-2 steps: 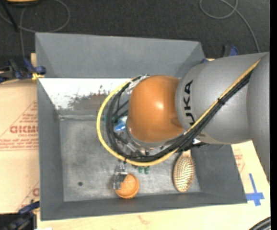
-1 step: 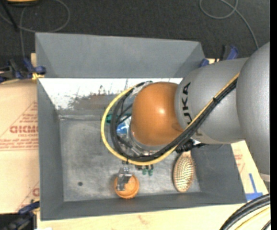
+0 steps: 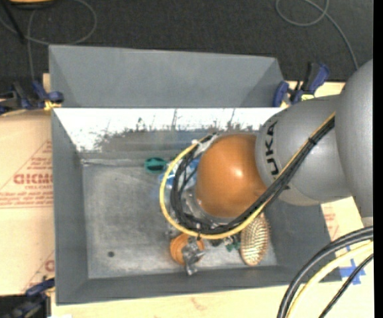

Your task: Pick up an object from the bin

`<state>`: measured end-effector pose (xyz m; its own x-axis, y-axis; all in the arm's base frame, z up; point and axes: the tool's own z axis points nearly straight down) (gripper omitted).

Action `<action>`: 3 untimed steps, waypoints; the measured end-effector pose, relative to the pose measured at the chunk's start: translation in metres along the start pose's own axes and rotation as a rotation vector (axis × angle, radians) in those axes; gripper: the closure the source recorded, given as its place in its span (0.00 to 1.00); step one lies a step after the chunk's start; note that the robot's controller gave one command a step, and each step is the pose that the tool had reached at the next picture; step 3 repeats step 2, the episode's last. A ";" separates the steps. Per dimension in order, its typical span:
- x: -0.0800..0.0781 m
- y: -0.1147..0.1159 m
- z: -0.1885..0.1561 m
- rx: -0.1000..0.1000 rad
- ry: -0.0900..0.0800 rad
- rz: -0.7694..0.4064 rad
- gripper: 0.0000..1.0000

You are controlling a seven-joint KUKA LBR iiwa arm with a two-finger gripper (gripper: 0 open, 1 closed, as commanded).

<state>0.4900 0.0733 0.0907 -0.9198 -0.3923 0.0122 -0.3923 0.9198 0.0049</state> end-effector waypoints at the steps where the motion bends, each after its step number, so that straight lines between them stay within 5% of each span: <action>1: 0.000 0.000 0.000 0.000 0.000 0.000 1.00; 2: -0.001 0.011 -0.125 0.003 -0.014 0.011 1.00; 3: -0.001 0.011 -0.125 0.003 -0.014 0.011 1.00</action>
Offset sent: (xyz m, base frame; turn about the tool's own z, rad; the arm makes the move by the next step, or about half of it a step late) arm -0.0028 0.0106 0.1249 0.0060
